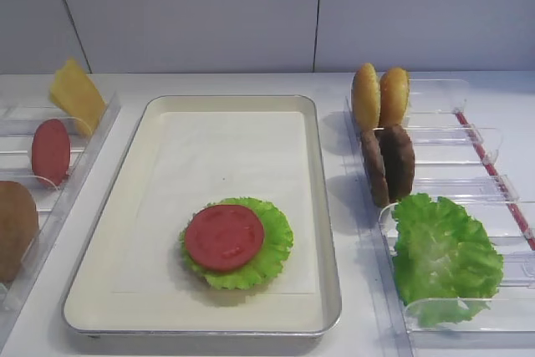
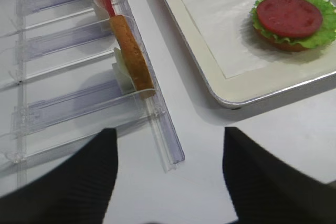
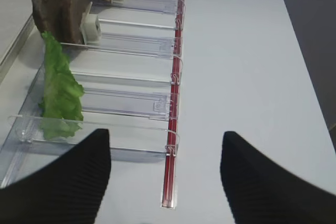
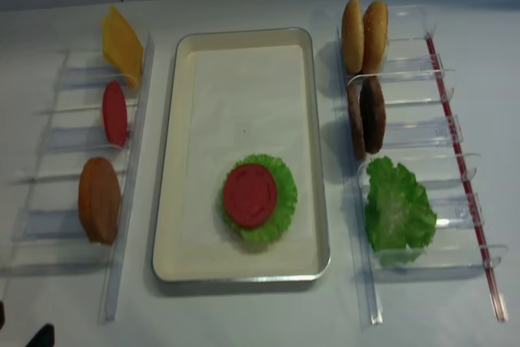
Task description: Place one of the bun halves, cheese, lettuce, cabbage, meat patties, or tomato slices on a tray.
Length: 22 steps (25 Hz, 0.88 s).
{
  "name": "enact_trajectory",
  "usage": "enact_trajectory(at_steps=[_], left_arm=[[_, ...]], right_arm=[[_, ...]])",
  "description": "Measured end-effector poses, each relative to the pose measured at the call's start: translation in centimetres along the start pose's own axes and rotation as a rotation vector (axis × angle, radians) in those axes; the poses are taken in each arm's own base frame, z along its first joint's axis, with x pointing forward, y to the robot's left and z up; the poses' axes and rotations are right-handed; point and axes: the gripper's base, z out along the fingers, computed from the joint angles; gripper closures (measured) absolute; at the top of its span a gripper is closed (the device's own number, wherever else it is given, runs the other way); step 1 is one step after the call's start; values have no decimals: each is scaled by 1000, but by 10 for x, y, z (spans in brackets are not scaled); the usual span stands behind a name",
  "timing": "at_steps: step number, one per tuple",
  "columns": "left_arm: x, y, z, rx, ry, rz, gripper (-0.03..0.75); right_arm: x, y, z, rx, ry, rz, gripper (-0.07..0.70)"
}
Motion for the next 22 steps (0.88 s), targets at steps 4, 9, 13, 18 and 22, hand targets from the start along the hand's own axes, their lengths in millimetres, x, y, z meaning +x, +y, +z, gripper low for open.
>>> enact_trajectory(at_steps=[4, 9, 13, 18, 22], left_arm=[[0, 0, 0, 0, 0, 0, 291], [0, 0, 0, -6, 0, -4, 291], [0, -1, 0, -67, 4, -45, 291], [0, -2, 0, -113, 6, -78, 291], [0, -2, 0, -115, 5, -79, 291]], right_arm=[[0, 0, 0, 0, 0, -1, 160], [0, 0, 0, 0, 0, -2, 160], [0, 0, 0, 0, 0, -2, 160], [0, 0, 0, 0, 0, -4, 160], [0, 0, 0, 0, 0, -4, 160]])
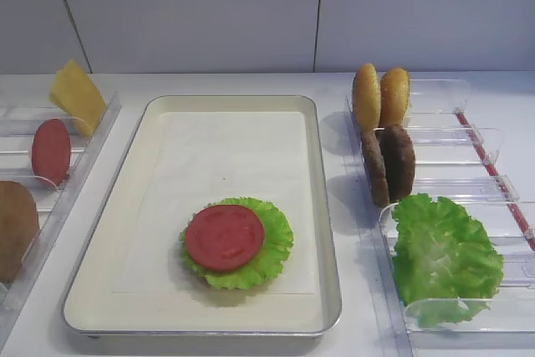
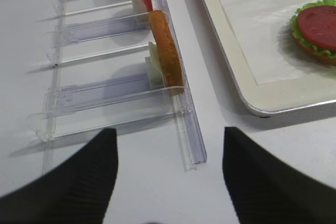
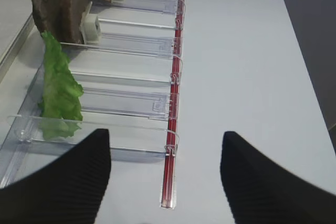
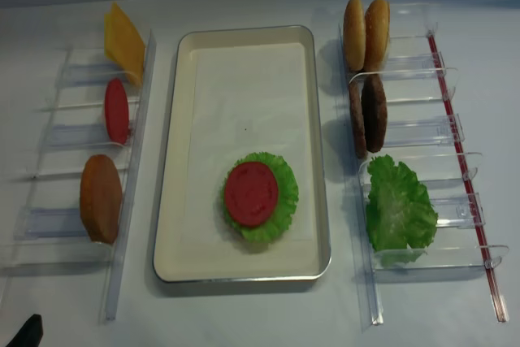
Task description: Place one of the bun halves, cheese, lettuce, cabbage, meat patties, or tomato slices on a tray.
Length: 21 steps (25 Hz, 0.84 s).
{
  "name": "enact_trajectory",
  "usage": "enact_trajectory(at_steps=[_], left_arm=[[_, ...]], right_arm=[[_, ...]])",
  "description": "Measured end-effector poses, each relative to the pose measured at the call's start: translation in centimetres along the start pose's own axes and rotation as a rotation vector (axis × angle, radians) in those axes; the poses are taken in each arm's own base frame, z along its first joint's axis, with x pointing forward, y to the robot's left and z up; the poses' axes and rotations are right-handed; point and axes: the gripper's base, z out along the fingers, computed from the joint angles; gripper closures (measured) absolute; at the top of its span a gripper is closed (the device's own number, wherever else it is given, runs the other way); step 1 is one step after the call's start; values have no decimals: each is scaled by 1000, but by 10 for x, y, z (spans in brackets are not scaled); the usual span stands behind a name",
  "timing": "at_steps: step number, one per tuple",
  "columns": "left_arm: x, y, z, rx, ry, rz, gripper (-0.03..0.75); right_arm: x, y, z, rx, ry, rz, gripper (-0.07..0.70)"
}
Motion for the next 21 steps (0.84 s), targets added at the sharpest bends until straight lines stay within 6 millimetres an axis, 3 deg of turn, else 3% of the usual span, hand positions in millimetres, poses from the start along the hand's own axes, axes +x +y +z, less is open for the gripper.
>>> enact_trajectory(at_steps=[21], left_arm=[[0, 0, 0, 0, 0, 0, 292]], right_arm=[[0, 0, 0, 0, 0, 0, 160]])
